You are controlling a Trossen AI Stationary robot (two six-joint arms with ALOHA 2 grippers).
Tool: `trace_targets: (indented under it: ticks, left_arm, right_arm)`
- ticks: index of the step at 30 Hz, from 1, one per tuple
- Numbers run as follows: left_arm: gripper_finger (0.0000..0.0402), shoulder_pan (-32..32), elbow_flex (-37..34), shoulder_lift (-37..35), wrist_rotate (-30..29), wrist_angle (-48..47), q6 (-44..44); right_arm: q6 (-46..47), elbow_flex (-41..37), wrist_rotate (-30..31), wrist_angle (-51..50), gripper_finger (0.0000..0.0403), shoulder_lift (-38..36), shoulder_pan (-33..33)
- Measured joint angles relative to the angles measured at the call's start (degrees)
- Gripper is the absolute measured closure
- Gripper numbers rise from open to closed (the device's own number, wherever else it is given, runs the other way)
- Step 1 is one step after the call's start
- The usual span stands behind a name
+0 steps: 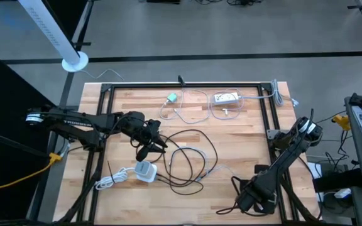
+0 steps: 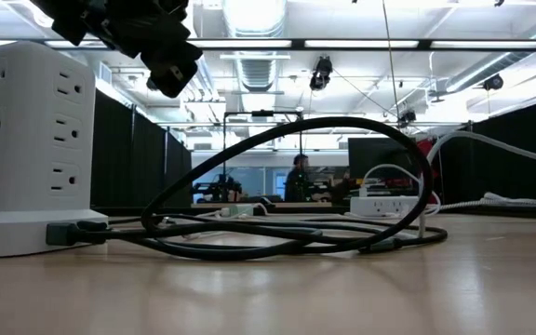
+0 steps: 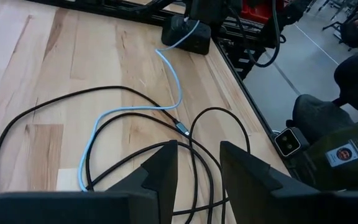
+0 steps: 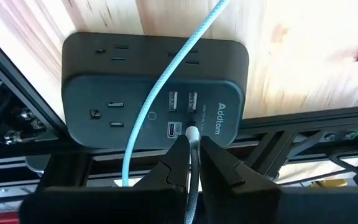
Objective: Plug in charger cables
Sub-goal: Insert the light blue charger cable into the black outlet extension
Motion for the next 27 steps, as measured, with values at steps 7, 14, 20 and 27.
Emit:
trace_targets:
  ticks: [7, 14, 20, 27]
  left_arm:
    - [0.0296, 0.00, -0.01, 0.02, -0.32, -0.01, 0.04]
    - [0.0297, 0.00, -0.01, 0.02, -0.40, 0.00, 0.03]
    - [0.0298, 0.00, -0.01, 0.02, -0.43, -0.02, -0.42]
    - [0.0297, 0.00, -0.01, 0.02, -0.44, 0.00, -0.39]
  right_arm:
    - [0.28, -1.02, -0.63, 0.78, 0.0394, -0.11, 0.02]
    - [4.48, -2.59, -0.99, 3.41, 0.0394, -0.31, 0.38]
    - [6.95, -3.52, -0.88, 4.71, 0.0394, -0.68, 2.02]
    - [8.63, -4.75, -1.23, 6.97, 0.0394, -0.66, 2.66]
